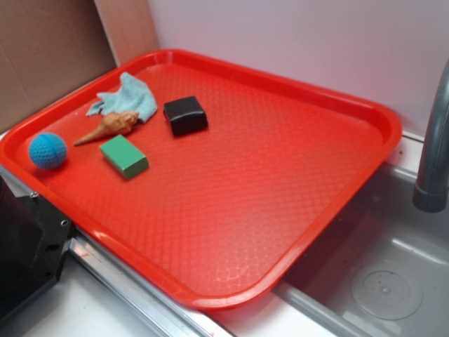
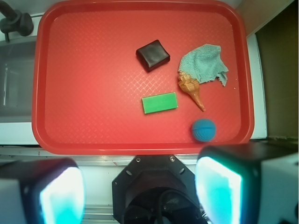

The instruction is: Grab the blue cloth.

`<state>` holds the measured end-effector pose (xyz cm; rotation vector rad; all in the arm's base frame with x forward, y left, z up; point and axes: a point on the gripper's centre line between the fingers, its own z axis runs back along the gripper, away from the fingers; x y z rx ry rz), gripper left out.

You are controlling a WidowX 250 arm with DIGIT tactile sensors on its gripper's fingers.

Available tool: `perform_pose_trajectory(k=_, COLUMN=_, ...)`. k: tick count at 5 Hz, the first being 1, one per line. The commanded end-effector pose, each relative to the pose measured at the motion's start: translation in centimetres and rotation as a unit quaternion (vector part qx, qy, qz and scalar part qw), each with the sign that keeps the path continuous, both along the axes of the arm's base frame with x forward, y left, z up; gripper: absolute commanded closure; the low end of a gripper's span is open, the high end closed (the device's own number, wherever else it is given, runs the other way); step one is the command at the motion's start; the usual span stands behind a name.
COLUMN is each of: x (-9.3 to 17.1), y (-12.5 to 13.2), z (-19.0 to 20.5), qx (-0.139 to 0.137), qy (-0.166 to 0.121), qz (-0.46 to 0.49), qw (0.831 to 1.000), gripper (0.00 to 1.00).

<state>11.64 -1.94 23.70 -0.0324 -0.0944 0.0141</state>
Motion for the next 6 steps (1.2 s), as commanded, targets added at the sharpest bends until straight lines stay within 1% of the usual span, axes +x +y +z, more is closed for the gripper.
perform_pose_trajectory(k=1, x=0.0, y=0.0, z=0.0, qx=0.0, qy=0.0, qz=0.0, qw=1.0, gripper=0.0)
perform_pose_trajectory(k=2, x=1.2, y=1.5, z=-0.8, qx=0.019, qy=-0.012, qz=0.074, qw=0.997, gripper=0.0)
perform_pose_trajectory(k=3, x=2.4, y=2.8, z=-1.8, qx=0.034, qy=-0.041, qz=0.145, qw=0.988, gripper=0.0)
perform_pose_trajectory(k=4, x=3.4, y=4.8, z=-3.8, qx=0.063, qy=-0.062, qz=0.249, qw=0.964, gripper=0.0)
perform_pose_trajectory(k=5, x=4.7, y=7.5, z=-6.8, qx=0.08, qy=-0.075, qz=0.35, qw=0.93, gripper=0.0)
perform_pose_trajectory(k=6, x=5.4, y=9.4, z=-8.7, qx=0.098, qy=-0.089, qz=0.416, qw=0.9, gripper=0.0)
